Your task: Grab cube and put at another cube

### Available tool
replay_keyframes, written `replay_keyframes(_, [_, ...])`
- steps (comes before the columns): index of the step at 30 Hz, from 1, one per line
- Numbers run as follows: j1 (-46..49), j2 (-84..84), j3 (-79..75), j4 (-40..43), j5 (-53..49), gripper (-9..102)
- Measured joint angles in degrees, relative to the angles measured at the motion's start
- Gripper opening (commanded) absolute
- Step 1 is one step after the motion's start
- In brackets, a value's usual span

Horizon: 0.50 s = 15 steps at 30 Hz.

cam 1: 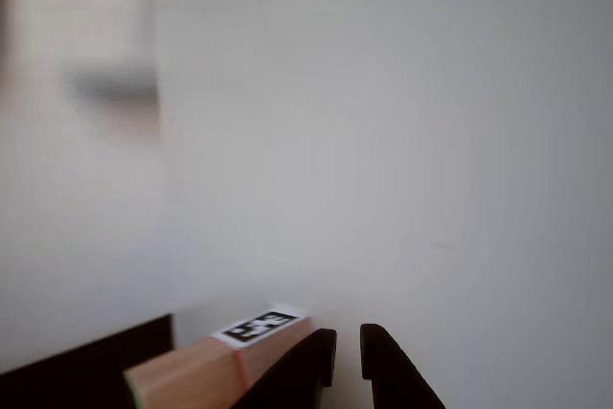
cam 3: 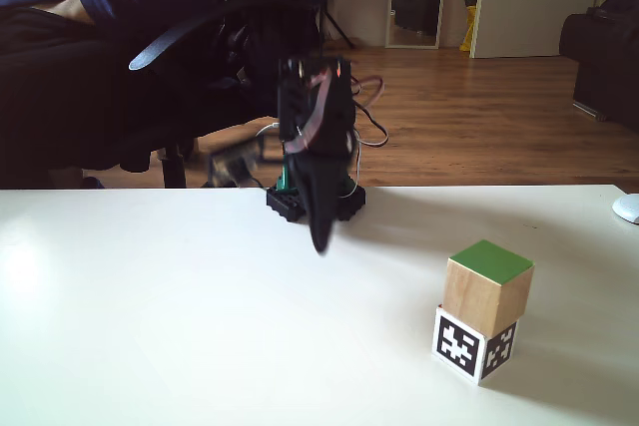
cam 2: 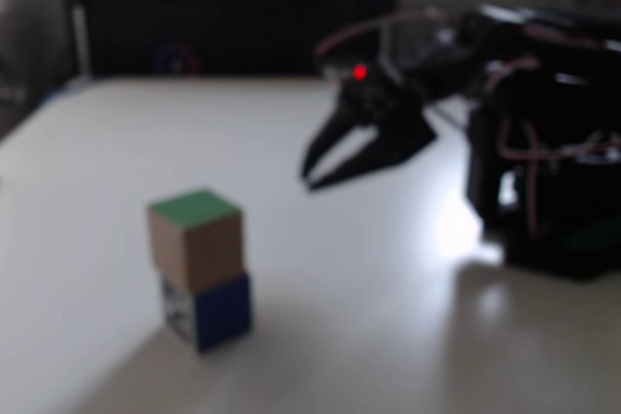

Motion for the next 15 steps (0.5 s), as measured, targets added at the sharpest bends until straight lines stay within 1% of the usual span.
replay_keyframes(3, [-0.3,0.1,-0.1,0.7,0.1,7])
replay_keyframes(4, [-0.3,0.1,-0.1,1.8,1.3,6])
replay_keyframes(6, [-0.3,0.1,-0.7,6.9,4.7,3])
replay_keyframes(8, [-0.3,0.1,-1.9,13.4,4.2,1])
replay_keyframes(10, [-0.3,0.1,-2.5,17.3,3.8,0])
replay_keyframes(15, [-0.3,0.2,-2.5,19.6,5.0,0])
